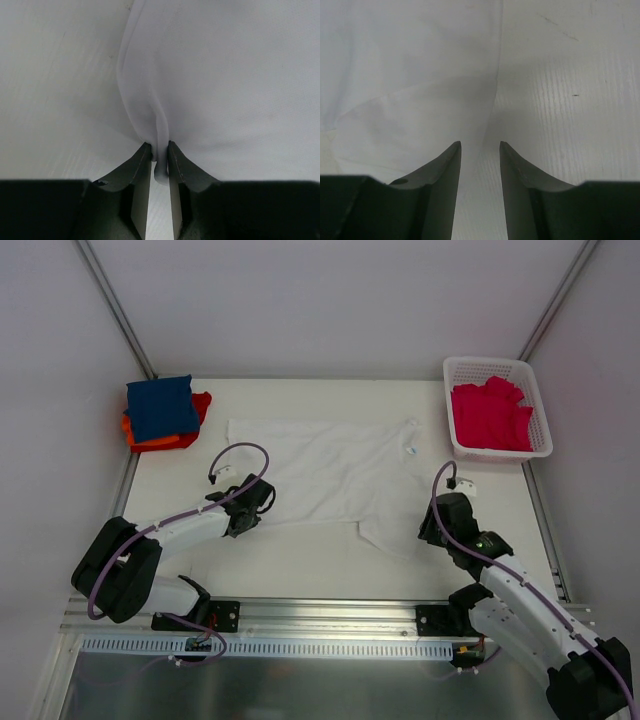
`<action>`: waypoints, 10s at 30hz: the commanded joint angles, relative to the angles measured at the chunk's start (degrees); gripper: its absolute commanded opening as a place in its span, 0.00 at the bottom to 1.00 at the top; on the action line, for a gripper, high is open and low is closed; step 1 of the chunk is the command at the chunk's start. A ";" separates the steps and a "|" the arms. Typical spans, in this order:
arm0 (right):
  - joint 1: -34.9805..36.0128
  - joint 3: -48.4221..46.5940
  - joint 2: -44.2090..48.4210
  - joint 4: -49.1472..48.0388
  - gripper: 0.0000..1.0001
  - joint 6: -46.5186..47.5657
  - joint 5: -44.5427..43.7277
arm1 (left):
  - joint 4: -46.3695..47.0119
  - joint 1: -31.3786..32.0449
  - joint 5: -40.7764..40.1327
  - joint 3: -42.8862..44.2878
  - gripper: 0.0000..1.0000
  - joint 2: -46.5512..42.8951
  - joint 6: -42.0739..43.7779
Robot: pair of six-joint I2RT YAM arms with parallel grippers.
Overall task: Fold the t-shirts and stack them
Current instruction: Flatten the tshirt out
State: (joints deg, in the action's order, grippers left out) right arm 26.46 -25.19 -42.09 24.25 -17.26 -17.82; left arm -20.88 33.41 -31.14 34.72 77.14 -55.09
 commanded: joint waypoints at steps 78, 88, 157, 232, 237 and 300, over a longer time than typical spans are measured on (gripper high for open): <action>5.36 -1.34 -6.34 -7.47 0.00 -4.63 2.18 | -2.58 0.69 -0.15 6.40 0.00 -4.63 5.95; 5.36 -19.88 -5.46 -1.84 0.00 4.94 -1.85 | -5.74 0.69 -2.61 24.41 0.00 -12.09 18.16; -15.46 -86.59 -37.53 -9.40 0.00 26.31 12.46 | 1.65 -19.16 34.03 95.39 0.00 16.88 38.49; -4.13 -29.65 13.34 19.08 0.33 -1.38 23.88 | 4.19 -21.37 50.30 0.44 0.17 -34.07 12.03; -4.13 -31.32 14.22 21.01 0.51 -0.41 23.36 | 2.26 -21.37 50.47 1.31 0.99 -36.01 11.76; -16.43 -42.04 -59.76 -13.44 0.00 6.88 26.00 | 25.02 -21.28 56.27 13.80 0.99 7.59 20.99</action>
State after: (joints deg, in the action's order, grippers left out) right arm 11.00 -63.70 -99.42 12.19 -10.33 6.94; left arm 2.85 11.66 23.38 48.49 88.86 -33.95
